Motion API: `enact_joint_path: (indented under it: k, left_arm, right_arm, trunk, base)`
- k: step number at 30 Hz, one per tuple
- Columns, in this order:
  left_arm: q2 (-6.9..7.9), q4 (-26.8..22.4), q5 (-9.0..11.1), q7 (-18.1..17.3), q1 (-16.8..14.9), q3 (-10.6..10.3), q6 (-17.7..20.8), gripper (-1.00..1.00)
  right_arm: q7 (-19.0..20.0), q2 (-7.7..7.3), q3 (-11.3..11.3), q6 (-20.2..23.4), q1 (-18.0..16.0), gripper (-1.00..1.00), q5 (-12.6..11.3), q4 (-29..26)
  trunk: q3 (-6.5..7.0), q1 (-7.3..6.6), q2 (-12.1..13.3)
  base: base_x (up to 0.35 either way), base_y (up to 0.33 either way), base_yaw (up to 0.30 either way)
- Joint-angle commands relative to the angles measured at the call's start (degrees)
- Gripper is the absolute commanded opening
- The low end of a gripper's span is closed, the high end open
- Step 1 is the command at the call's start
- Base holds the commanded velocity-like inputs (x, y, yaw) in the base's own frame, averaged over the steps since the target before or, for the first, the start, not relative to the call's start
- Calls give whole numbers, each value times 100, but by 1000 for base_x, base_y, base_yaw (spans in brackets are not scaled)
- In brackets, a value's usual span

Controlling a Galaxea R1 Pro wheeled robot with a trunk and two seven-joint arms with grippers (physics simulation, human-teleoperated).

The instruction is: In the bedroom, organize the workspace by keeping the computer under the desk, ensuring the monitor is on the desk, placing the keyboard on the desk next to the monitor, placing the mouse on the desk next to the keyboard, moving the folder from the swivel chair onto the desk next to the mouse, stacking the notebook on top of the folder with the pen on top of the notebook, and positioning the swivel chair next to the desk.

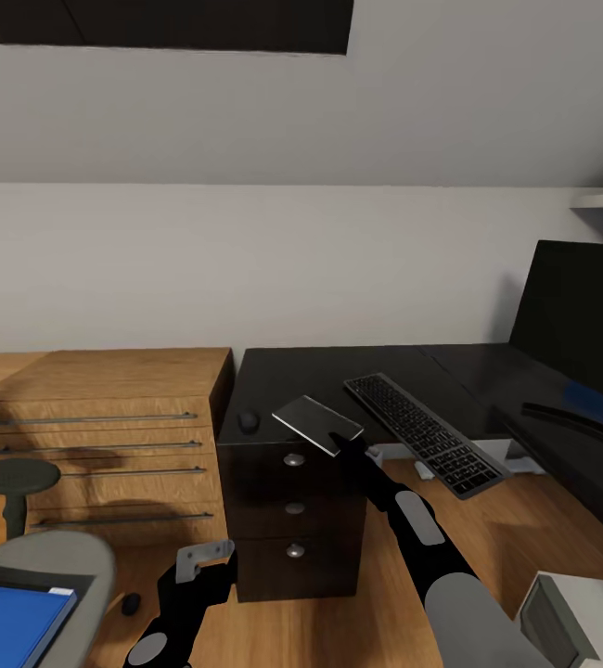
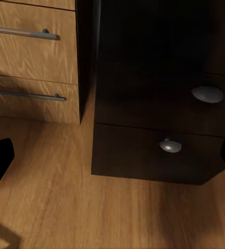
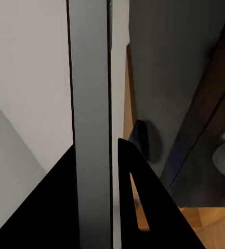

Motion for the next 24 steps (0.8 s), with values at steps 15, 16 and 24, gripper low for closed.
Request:
enact_joint_path:
  k: [15,16,24]
  left_arm:
    - [1,-5,60,47,-1,-7,13,100]
    - [-5,-10,60,48,-1,-4,13,100]
    - [-19,-22,60,48,-1,-3,6,100]
  right_arm:
    - [-5,7,-38,52,-4,-100,-22,0]
    - [-7,7,-40,52,-4,-100,-22,0]
    - [-8,7,-41,52,-4,-100,-19,0]
  trunk:
    - [-5,0,-2]
    - [-5,0,-2]
    - [-112,132,-243]
  base:
    - [48,28,0]
    - [0,0,0]
    - [0,0,0]
